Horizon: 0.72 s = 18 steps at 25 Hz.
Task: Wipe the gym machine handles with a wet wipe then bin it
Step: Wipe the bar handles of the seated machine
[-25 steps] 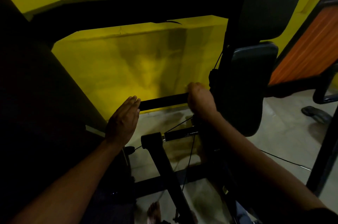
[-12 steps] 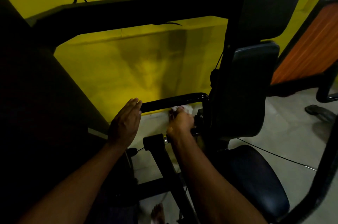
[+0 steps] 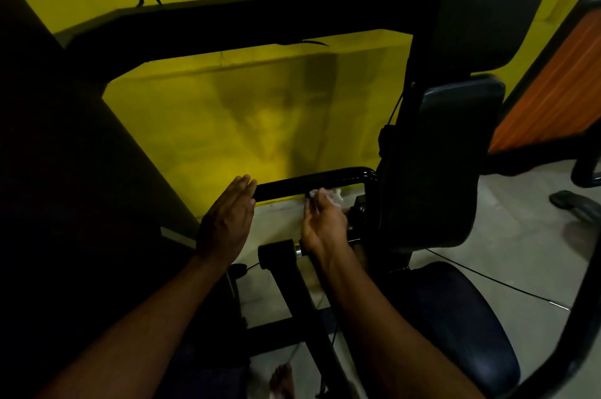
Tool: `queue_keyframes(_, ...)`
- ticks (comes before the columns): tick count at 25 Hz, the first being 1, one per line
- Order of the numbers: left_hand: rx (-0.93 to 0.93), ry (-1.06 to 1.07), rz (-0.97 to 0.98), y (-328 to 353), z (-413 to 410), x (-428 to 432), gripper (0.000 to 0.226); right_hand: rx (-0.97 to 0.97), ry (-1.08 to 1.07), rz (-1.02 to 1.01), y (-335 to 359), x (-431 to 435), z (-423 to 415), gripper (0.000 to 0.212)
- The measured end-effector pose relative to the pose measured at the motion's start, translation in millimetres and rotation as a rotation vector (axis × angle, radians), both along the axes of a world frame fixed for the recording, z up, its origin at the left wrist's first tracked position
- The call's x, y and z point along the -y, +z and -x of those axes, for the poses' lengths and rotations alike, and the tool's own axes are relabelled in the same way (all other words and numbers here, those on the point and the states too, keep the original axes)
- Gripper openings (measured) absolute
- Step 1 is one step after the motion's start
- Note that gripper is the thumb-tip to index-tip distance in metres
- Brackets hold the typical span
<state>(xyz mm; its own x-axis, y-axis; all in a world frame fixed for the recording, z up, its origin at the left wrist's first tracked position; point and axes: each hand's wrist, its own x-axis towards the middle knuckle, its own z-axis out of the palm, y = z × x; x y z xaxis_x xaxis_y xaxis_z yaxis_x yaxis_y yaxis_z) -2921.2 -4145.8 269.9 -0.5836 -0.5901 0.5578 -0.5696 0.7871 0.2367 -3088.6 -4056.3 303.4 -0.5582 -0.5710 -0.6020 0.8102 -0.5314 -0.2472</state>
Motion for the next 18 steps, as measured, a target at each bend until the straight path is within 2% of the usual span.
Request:
queue_keyframes(1,0.003,-0.001,-0.003,0.9,0.4,-0.1,0.043,-0.072,-0.018,-0.059,1.4,-1.3,-4.2,0.034)
queue_keyframes(2,0.001,-0.001,-0.004,1.5,1.1,-0.6,0.044,-0.245,-0.035,-0.200,3.4,-3.2,-7.5,0.027)
queue_keyframes(3,-0.008,0.002,-0.003,1.0,0.9,-1.0,0.044,-0.523,-0.056,-0.438,3.3,-5.9,-9.0,0.018)
queue_keyframes(4,-0.015,0.001,-0.001,-0.1,0.3,-0.9,0.044,-0.887,-0.069,-0.652,2.7,-10.0,-8.1,0.010)
queue_keyframes(6,-0.005,-0.010,0.006,-2.5,-0.8,0.6,0.045,-1.615,-0.050,-0.793,-2.1,-15.3,-3.9,0.008)
queue_keyframes(7,0.000,-0.012,0.009,-3.5,-0.2,2.4,0.046,-1.838,-0.016,-0.840,-4.4,-14.5,-1.1,0.012)
queue_keyframes(10,-0.011,-0.001,-0.011,-3.9,1.2,1.6,0.045,-1.995,0.072,-0.959,2.7,-10.1,7.3,0.022)
queue_keyframes(12,0.002,-0.012,0.022,-2.0,-0.1,1.6,0.045,-2.274,0.160,-0.947,1.6,-16.3,16.1,0.029)
queue_keyframes(13,0.007,-0.019,0.035,-0.9,0.1,2.1,0.046,-2.339,0.191,-0.957,-2.1,-20.4,23.8,0.034)
queue_keyframes(16,0.000,-0.002,0.026,-2.0,0.8,1.0,0.044,-2.084,0.188,-1.089,-0.3,-26.4,25.7,0.038)
queue_keyframes(17,0.002,0.007,0.019,-2.6,0.8,0.7,0.043,-2.133,0.222,-1.069,1.0,-26.8,21.8,0.039)
queue_keyframes(18,0.006,0.010,0.013,-2.2,1.4,0.5,0.043,-2.274,0.270,-1.010,0.4,-27.6,20.7,0.042)
